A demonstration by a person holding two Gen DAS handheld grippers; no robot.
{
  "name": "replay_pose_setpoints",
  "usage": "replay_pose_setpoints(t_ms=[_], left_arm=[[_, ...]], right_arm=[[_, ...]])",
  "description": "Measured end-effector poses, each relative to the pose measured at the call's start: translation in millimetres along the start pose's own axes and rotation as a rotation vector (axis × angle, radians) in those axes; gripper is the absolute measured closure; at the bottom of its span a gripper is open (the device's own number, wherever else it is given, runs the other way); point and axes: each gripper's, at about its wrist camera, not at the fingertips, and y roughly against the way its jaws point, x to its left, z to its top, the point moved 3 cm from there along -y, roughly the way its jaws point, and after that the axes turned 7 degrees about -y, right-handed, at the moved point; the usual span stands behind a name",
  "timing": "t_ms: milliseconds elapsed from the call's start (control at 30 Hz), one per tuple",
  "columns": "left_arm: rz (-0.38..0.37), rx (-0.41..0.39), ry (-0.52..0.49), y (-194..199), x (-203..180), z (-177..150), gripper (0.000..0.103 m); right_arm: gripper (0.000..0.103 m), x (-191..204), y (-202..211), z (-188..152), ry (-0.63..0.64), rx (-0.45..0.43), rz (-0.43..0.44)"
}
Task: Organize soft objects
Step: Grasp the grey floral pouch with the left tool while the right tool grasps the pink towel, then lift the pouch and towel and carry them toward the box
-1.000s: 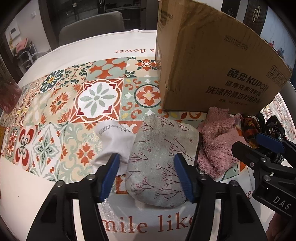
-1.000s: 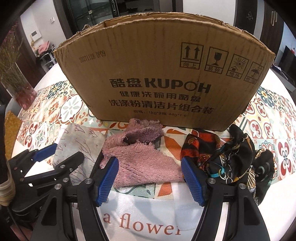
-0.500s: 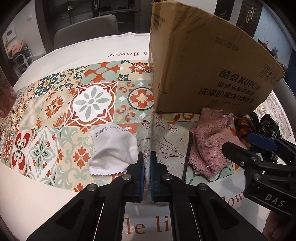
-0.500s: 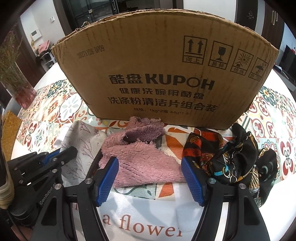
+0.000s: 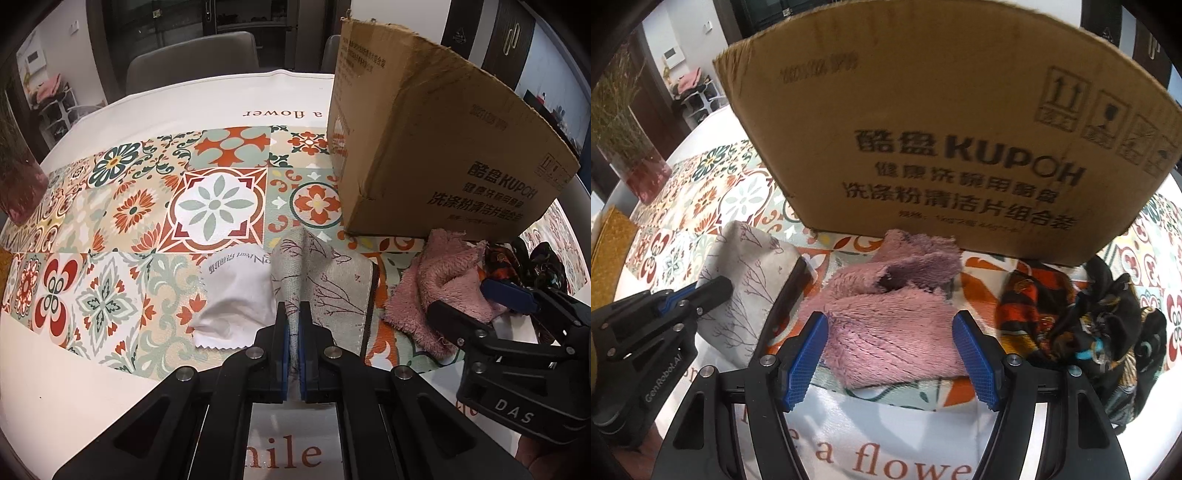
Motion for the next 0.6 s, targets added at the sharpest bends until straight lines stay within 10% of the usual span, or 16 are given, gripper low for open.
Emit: replay_pose_setpoints(t_ms=[367,600], left_arm=[[-0.009,0.001,0.005,-1.6,1.2,-0.3,0.097],[-0.018,-0.015,-0.003,9.0,-5.7,3.3,0.098]], right_arm=[[0.087,14.9,-13.1,0.3,0.051,0.001,0.000],[0.092,17.8,-3.4,0.3,0.059,-0.023,0.023]])
